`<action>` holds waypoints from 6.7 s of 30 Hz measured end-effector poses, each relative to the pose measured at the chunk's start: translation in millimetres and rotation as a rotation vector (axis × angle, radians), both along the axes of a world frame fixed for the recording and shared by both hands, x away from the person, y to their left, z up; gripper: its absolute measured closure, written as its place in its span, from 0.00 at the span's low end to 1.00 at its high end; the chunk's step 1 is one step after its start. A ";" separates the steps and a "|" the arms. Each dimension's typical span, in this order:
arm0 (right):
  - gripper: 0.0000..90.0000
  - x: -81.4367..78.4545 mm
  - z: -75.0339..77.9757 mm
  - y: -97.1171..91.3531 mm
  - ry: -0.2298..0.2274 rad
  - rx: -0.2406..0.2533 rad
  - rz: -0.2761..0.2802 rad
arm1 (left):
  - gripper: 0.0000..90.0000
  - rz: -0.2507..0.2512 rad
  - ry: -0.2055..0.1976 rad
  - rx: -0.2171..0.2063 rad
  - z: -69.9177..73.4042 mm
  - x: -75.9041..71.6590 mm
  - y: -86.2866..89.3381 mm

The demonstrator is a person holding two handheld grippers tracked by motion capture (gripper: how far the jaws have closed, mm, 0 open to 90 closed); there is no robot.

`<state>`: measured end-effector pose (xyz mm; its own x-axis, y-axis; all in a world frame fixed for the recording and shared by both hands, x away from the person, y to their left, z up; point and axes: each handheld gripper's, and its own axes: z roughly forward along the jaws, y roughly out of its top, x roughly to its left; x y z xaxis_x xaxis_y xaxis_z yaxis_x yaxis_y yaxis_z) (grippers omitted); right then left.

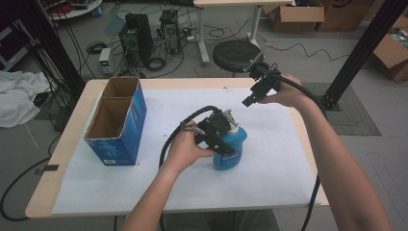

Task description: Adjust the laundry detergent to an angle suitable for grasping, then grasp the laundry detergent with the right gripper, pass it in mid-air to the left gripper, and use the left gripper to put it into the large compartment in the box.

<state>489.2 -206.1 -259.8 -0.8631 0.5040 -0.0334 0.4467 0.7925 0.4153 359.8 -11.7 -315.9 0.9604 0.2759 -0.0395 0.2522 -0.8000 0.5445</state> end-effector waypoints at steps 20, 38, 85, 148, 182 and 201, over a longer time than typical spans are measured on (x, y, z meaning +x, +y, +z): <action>0.30 -1.0 -0.3 1.9 -0.003 -0.015 -0.008 | 0.50 -0.205 0.016 -0.004 0.8 15.4 46.2; 0.30 -0.3 -1.7 3.0 -0.001 -0.021 -0.007 | 0.49 -0.230 -0.003 0.012 -15.2 17.9 48.4; 0.30 -8.0 4.4 8.4 -0.003 -0.020 0.008 | 0.18 0.190 -0.081 0.216 90.4 9.9 145.6; 0.27 -33.5 16.7 -10.0 0.022 0.128 0.131 | 0.17 0.265 -0.098 0.285 120.8 13.3 150.0; 0.22 -86.5 -16.0 -6.4 -0.001 0.261 0.395 | 0.17 0.252 -0.085 0.295 119.8 15.7 142.8; 0.22 -95.6 -41.6 13.6 0.015 0.313 0.440 | 0.18 0.241 -0.075 0.296 117.2 17.3 140.4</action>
